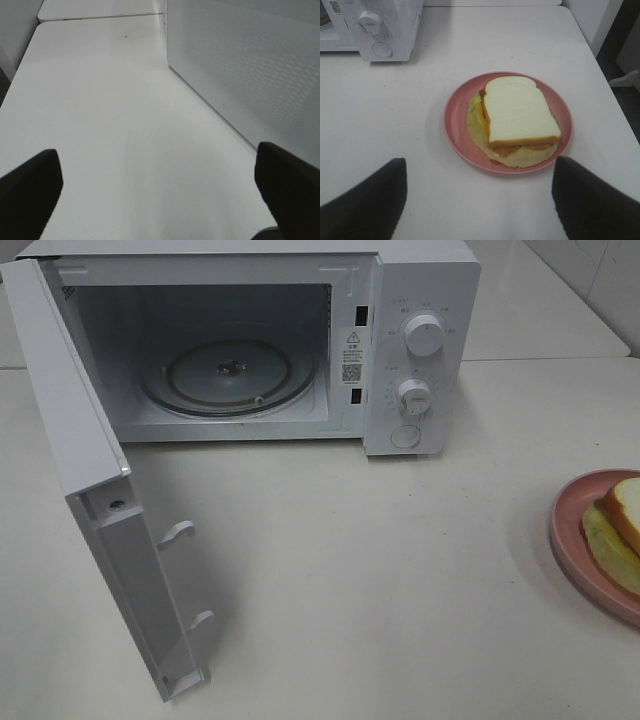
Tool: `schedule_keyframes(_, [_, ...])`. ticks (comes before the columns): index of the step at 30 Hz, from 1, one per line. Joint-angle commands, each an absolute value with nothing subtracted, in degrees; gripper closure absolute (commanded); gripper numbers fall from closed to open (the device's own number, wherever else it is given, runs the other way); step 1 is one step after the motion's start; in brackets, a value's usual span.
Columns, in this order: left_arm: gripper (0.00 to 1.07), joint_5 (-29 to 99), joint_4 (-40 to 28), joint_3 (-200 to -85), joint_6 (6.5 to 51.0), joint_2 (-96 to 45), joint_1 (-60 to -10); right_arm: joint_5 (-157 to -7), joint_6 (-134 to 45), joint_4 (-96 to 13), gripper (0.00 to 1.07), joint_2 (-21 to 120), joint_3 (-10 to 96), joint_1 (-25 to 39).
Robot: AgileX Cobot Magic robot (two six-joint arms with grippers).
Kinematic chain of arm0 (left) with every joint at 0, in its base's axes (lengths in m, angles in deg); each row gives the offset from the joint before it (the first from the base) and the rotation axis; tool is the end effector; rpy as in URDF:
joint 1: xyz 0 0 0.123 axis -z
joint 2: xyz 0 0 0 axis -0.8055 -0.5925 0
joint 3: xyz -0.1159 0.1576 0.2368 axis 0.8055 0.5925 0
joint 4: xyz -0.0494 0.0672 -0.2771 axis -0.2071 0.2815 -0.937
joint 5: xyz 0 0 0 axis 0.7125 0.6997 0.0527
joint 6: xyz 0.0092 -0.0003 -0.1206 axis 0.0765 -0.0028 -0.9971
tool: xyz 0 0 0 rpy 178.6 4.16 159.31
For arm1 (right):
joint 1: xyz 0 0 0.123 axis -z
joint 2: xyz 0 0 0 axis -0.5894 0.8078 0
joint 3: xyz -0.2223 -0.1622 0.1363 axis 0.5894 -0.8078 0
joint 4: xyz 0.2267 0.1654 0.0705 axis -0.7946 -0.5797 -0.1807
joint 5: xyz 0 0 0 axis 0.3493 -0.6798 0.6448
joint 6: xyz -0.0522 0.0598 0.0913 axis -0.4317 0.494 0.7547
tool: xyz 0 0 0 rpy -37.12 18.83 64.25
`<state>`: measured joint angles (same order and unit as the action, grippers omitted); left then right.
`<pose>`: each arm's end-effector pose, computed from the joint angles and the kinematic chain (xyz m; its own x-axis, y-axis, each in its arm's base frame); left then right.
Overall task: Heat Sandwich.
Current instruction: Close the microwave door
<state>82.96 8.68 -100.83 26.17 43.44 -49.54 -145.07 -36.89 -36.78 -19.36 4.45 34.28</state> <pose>0.0335 -0.0024 0.2841 -0.4312 0.0522 -0.9007 0.0810 0.9965 0.0190 0.0328 -0.0066 0.2864 -0.4274 0.0053 -0.9040 0.0331 0.9994 -0.0098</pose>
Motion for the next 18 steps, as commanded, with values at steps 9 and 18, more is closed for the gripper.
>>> schedule_keyframes(9, [0.05,82.9,8.7,-100.7,25.9,44.7,-49.7,-144.8,-37.3,-36.9,0.31,-20.8,4.4,34.8])
schedule_keyframes(18, [0.05,82.9,8.7,-100.7,25.9,44.7,-49.7,-144.8,-37.3,-36.9,0.31,-20.8,4.4,34.8])
